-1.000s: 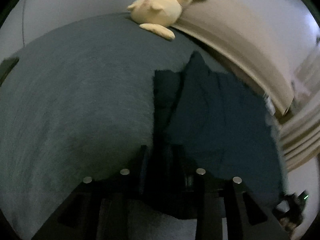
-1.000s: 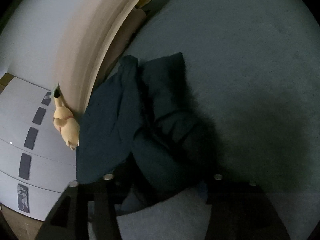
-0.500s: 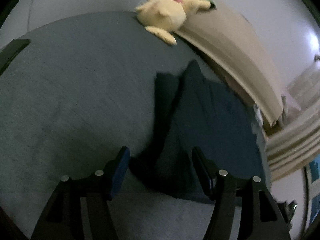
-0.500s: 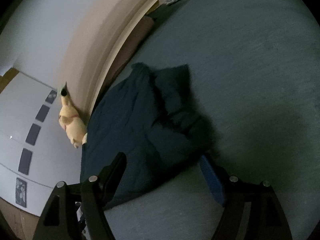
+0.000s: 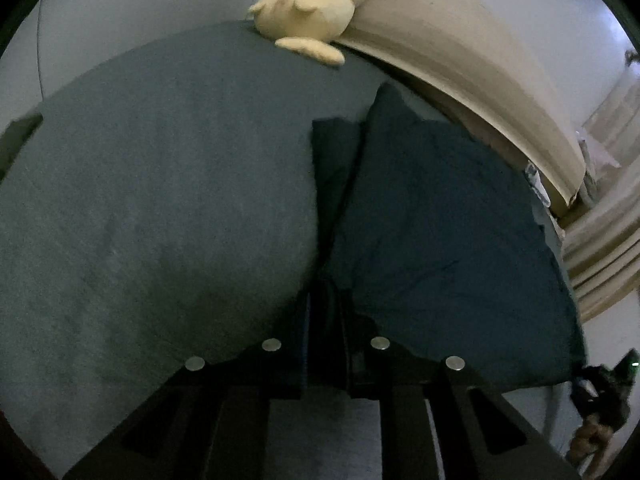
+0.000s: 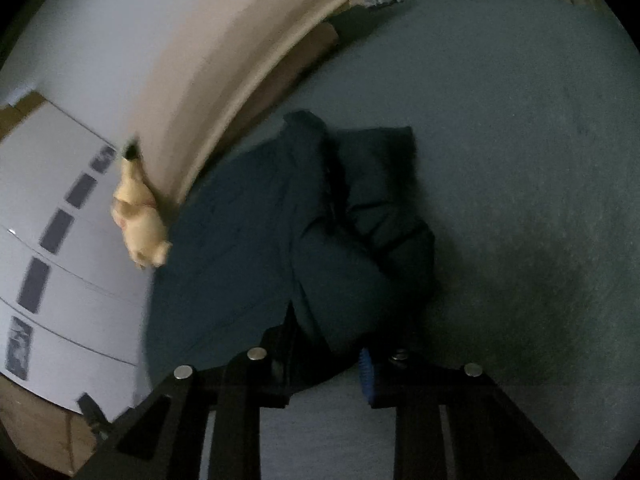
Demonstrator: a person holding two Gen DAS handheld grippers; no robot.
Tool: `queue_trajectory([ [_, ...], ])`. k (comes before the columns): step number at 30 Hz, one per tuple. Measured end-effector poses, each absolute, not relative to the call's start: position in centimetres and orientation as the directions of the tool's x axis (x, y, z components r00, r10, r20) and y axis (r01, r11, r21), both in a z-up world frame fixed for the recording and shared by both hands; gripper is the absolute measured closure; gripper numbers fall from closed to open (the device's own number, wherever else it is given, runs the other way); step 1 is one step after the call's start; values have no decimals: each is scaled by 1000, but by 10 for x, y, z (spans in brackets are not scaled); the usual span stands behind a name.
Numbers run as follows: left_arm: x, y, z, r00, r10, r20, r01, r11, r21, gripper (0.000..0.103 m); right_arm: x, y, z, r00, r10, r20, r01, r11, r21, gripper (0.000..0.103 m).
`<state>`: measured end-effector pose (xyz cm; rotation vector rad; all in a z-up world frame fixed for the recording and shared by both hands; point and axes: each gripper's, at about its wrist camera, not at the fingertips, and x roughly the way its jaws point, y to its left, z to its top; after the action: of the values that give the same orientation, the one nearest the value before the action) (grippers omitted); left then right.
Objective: Fold large clothes
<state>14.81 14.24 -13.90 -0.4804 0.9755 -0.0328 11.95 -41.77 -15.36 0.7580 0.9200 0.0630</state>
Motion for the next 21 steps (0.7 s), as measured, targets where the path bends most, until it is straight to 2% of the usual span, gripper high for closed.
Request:
queue_trajectory([
  [1,149,142,-137,571,-238,-786,-186,895,-406,88,121,-421,-166,599,379,-705,284,723,630,64],
  [2,149,144,-136,573,-235,-785,-189,894,-405,86,121,-425,-173,596,395,-699,310,689,655,60],
  [4,146,151,-130,586,-241,-774,-196,884,-424,79,114,-439,-175,626,427,-652,332,611,719,41],
  [5,143,157,-125,591,-238,-771,-211,876,-433,75,111,-443,-173,637,418,-647,338,603,723,38],
  [6,141,163,-119,597,-214,-773,-239,873,-426,65,106,-449,-167,648,390,-654,345,616,708,34],
  [7,138,170,-111,614,-173,-770,-269,871,-410,61,102,-453,-160,656,353,-667,354,638,684,33],
  [10,139,180,-84,678,-83,-730,-297,878,-376,57,88,-474,-138,687,219,-693,401,681,613,33],
  [13,161,168,-58,712,-83,-698,-237,906,-350,51,94,-480,-104,723,156,-673,365,740,564,32],
  [18,215,105,-43,720,-151,-677,-64,958,-281,40,150,-427,-55,722,250,-645,134,864,485,30],
  [21,256,58,-53,690,-205,-694,34,967,-252,40,192,-389,-52,668,345,-659,12,881,474,30],
])
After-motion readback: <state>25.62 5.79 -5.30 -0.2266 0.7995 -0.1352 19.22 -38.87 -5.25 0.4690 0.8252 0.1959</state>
